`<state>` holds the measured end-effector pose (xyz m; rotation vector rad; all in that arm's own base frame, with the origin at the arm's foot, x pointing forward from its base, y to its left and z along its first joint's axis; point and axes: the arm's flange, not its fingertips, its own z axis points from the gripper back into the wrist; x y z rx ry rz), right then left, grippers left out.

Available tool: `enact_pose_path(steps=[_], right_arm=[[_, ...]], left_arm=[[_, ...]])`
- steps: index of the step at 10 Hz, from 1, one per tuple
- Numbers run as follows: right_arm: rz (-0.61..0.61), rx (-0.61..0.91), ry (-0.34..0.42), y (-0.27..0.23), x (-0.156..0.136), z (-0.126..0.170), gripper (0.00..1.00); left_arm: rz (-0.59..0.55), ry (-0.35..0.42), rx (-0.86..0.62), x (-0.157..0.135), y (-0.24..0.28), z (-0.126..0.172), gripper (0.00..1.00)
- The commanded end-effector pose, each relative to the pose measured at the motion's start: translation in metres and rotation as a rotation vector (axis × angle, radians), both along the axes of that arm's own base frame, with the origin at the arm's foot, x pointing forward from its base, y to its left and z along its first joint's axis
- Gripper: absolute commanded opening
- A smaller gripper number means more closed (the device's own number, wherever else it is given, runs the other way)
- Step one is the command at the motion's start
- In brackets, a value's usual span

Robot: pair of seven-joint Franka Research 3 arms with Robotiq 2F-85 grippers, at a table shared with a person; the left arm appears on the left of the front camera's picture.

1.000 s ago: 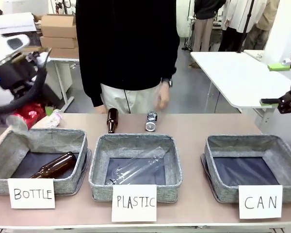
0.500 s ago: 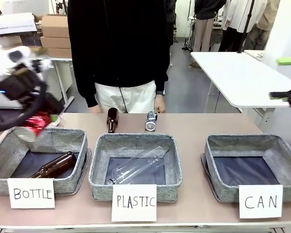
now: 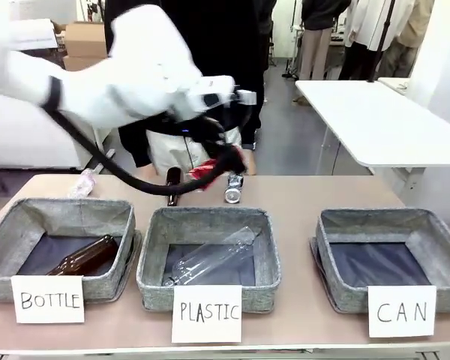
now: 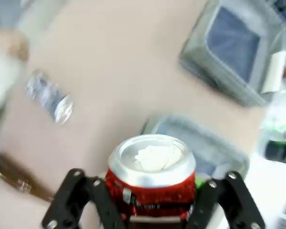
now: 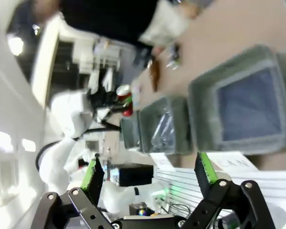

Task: Sort the can waste into the basket.
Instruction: Pick up the can waste from the table and place it in the right Fabric basket.

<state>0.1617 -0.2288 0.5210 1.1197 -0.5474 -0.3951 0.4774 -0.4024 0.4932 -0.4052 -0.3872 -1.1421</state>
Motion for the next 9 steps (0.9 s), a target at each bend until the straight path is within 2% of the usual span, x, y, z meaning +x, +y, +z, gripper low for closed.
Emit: enact_pose_path(steps=[1, 3, 4, 5, 6, 7, 9], right_arm=[[-0.074, 0.065, 0.076, -0.034, -0.007, -0.047, 1.00], [-0.150, 0.094, 0.154, -0.045, 0.003, -0.088, 1.00], [-0.143, 0.123, 0.151, -0.039, 0.017, -0.100, 1.00], [-0.133, 0.101, 0.148, -0.045, -0.016, -0.079, 1.00], [-0.133, 0.101, 0.148, -0.045, -0.016, -0.079, 1.00], [-0.133, 0.101, 0.148, -0.045, -0.016, -0.079, 1.00], [-0.133, 0.101, 0.148, -0.045, -0.016, -0.079, 1.00]], left_arm=[[-0.210, 0.028, -0.087, 0.002, -0.065, -0.002, 0.16], [-0.396, 0.158, -0.108, -0.032, -0.147, -0.006, 0.16], [-0.464, 0.182, -0.112, -0.051, -0.180, -0.010, 0.16], [-0.483, 0.170, -0.128, -0.068, -0.212, -0.012, 0.16], [-0.492, 0.213, -0.128, -0.073, -0.237, -0.012, 0.16], [-0.447, 0.171, -0.140, -0.078, -0.192, -0.021, 0.16], [-0.447, 0.171, -0.140, -0.078, -0.192, -0.021, 0.16]])
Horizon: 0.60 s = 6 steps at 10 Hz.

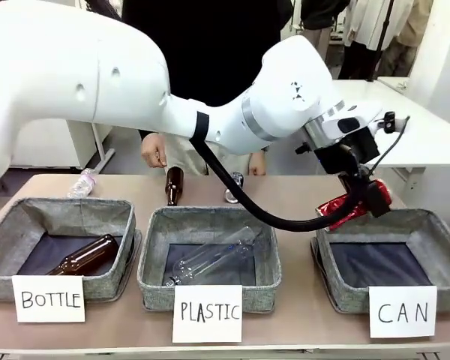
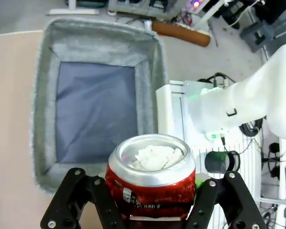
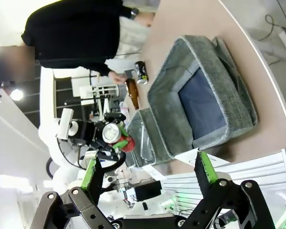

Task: Sort the can waste into the basket.
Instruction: Pick up the can waste from the table and place it in the right Fabric basket.

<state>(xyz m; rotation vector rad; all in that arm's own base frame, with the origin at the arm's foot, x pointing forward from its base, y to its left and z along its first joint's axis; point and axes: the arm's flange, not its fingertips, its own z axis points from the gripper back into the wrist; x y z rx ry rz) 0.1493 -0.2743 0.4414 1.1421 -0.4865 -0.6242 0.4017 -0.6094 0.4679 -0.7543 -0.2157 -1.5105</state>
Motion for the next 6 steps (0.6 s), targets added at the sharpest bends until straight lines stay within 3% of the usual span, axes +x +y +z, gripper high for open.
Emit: enact_pose_path(steps=[1, 2, 3, 5, 6], right_arm=[[0.007, 0.002, 0.006, 0.000, -0.004, 0.001, 1.00], [0.007, 0.002, 0.006, 0.000, -0.004, 0.001, 1.00], [0.007, 0.002, 0.006, 0.000, -0.004, 0.001, 1.00], [0.007, 0.002, 0.006, 0.000, -0.004, 0.001, 1.00], [0.007, 0.002, 0.006, 0.000, -0.004, 0.001, 1.00]], left_arm=[[-0.018, 0.006, -0.002, -0.010, -0.009, -0.003, 0.16], [0.049, -0.200, -0.077, -0.011, -0.013, -0.015, 0.16], [0.042, -0.201, -0.147, -0.010, -0.021, -0.017, 0.16], [0.081, -0.278, -0.184, -0.008, -0.019, -0.014, 0.16], [0.092, -0.269, -0.181, -0.005, -0.017, -0.014, 0.16]])
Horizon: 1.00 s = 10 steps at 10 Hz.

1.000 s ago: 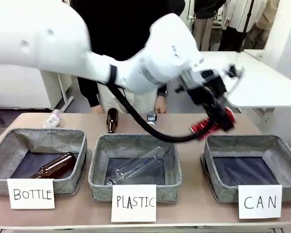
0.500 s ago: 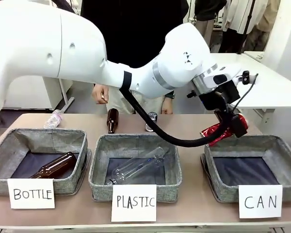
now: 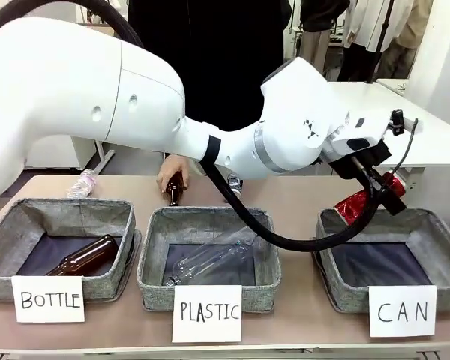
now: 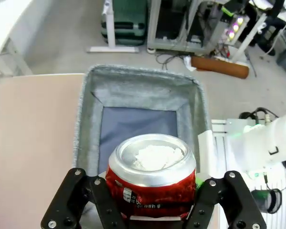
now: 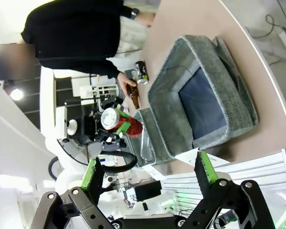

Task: Sort the can waste into the basket.
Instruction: Pick up the can waste from the table and place it in the right Fabric basket.

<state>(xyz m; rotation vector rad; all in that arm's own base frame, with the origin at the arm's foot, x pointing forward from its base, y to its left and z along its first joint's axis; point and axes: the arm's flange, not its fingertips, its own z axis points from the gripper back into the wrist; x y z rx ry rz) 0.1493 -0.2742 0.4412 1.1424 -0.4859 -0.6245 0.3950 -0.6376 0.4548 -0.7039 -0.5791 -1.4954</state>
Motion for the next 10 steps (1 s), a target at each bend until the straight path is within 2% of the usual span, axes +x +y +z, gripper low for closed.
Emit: enact_pose_path(steps=[1, 2, 3, 4, 10], right_arm=[[0.007, 0.002, 0.006, 0.0004, -0.0038, 0.0013, 1.00], [0.007, 0.002, 0.006, 0.0004, -0.0038, 0.0013, 1.00], [0.007, 0.002, 0.006, 0.0004, -0.0038, 0.0013, 1.00], [0.007, 0.002, 0.006, 0.0004, -0.0038, 0.0013, 1.00], [0.007, 0.002, 0.006, 0.0004, -0.0038, 0.0013, 1.00]], left_arm=[[0.001, -0.021, 0.013, 0.0015, 0.0124, -0.0033, 0.16], [-0.006, -0.013, 0.029, 0.0013, 0.0116, -0.0057, 0.67], [-0.008, -0.002, 0.030, 0.0000, 0.0112, -0.0074, 0.75], [-0.009, 0.001, 0.028, -0.0003, 0.0110, -0.0078, 1.00], [0.001, 0.010, 0.025, 0.0001, 0.0123, -0.0086, 1.00]])
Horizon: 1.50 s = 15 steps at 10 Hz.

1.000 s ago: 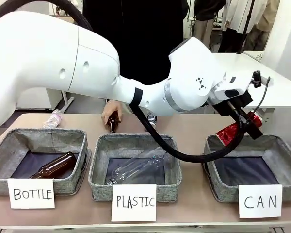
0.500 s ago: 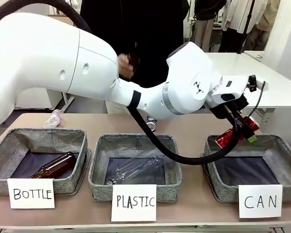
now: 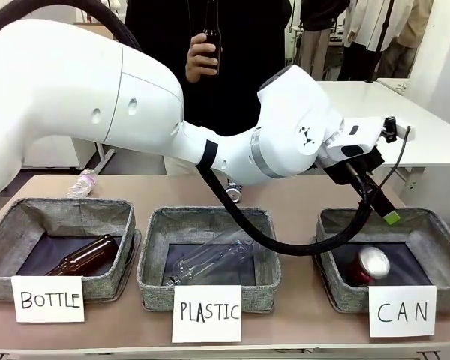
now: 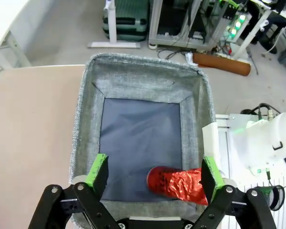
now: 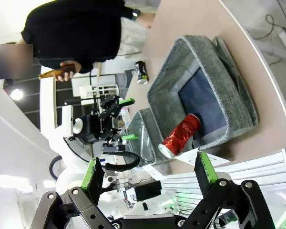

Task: Sort the can waste into the basket.
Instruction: Pick up the can waste from the table and place it in the right Fabric basket.

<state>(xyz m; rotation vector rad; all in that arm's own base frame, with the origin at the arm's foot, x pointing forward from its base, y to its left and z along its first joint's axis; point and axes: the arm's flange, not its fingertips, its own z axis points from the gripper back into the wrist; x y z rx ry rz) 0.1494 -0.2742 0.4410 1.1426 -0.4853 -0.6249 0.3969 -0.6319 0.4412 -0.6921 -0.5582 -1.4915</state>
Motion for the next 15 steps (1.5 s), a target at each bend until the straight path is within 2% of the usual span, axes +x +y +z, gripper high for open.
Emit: enact_pose_path(steps=[1, 4, 5, 6, 8, 11, 12, 13, 14, 15], right_arm=[[0.007, 0.001, 0.005, 0.000, -0.004, 0.001, 1.00], [0.007, 0.001, 0.005, 0.000, -0.004, 0.001, 1.00], [0.007, 0.001, 0.005, 0.000, -0.004, 0.001, 1.00], [0.007, 0.001, 0.005, 0.000, -0.004, 0.001, 1.00], [0.007, 0.001, 0.005, 0.000, -0.004, 0.001, 1.00], [0.000, 0.002, 0.002, 0.000, 0.000, -0.001, 1.00], [0.063, 0.034, -0.067, 0.012, 0.020, 0.019, 1.00], [0.103, 0.068, -0.099, 0.042, 0.049, 0.033, 1.00], [0.168, 0.143, -0.140, 0.081, 0.078, 0.047, 1.00], [0.179, 0.172, -0.128, 0.135, 0.112, 0.060, 1.00]], left_arm=[[-0.003, 0.001, 0.006, -0.002, 0.007, 0.005, 1.00], [0.029, 0.066, 0.015, 0.001, 0.033, 0.019, 1.00], [0.058, 0.146, 0.002, 0.001, 0.066, 0.041, 1.00], [0.132, 0.218, 0.001, -0.001, 0.124, 0.069, 1.00], [0.336, 0.333, -0.050, -0.022, 0.241, 0.104, 1.00], [0.567, 0.481, -0.226, -0.065, 0.375, 0.115, 1.00], [0.667, 0.505, -0.300, -0.067, 0.417, 0.116, 1.00], [0.773, 0.576, -0.362, -0.063, 0.464, 0.112, 1.00], [0.781, 0.705, -0.432, -0.061, 0.510, 0.101, 1.00], [0.816, 0.815, -0.495, -0.064, 0.557, 0.083, 1.00]])
